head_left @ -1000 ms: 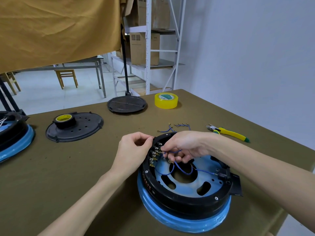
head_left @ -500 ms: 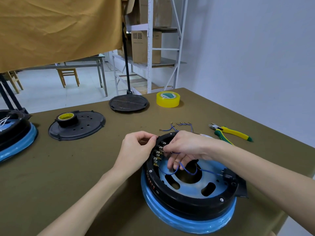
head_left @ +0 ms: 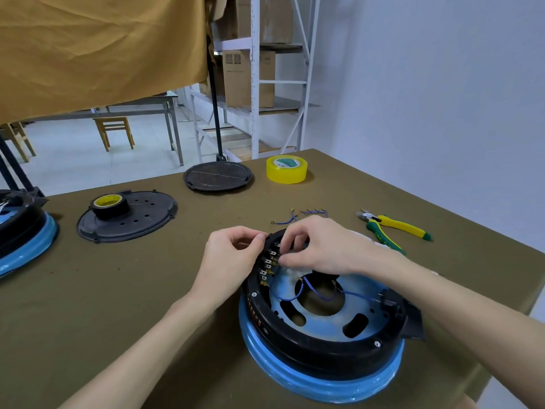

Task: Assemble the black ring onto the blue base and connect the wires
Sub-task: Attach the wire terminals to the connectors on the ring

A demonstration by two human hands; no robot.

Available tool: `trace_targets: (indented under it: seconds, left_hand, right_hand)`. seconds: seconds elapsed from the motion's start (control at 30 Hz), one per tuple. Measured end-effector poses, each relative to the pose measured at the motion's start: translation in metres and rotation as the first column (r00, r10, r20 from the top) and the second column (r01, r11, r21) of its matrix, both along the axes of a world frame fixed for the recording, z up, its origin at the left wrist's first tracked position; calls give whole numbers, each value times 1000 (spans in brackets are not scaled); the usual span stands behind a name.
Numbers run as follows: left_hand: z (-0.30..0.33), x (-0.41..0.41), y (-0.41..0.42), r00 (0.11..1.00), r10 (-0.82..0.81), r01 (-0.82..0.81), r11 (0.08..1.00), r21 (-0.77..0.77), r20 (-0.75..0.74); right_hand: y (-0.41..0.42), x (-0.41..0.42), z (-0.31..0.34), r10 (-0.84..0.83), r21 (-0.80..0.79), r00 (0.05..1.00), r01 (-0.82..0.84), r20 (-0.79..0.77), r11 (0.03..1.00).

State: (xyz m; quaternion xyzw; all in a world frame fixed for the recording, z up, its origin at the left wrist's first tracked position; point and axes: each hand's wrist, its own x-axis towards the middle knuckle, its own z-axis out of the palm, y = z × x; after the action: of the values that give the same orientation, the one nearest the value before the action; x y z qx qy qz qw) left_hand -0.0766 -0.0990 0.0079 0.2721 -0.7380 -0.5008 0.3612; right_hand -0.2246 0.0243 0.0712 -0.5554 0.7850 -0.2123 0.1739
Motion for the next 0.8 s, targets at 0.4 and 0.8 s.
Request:
trace_targets:
  seconds: [0.4, 0.8]
  left_hand:
    - [1, 0, 1, 1000, 9, -9, 999, -35, -7]
    - [0, 0, 0, 1000, 10, -10, 999, -44, -2]
  right_hand:
    - [5, 2, -24, 38, -210, 999, -42, -24, 977]
    - [4, -2, -29, 74, -250, 992, -97, -99, 963]
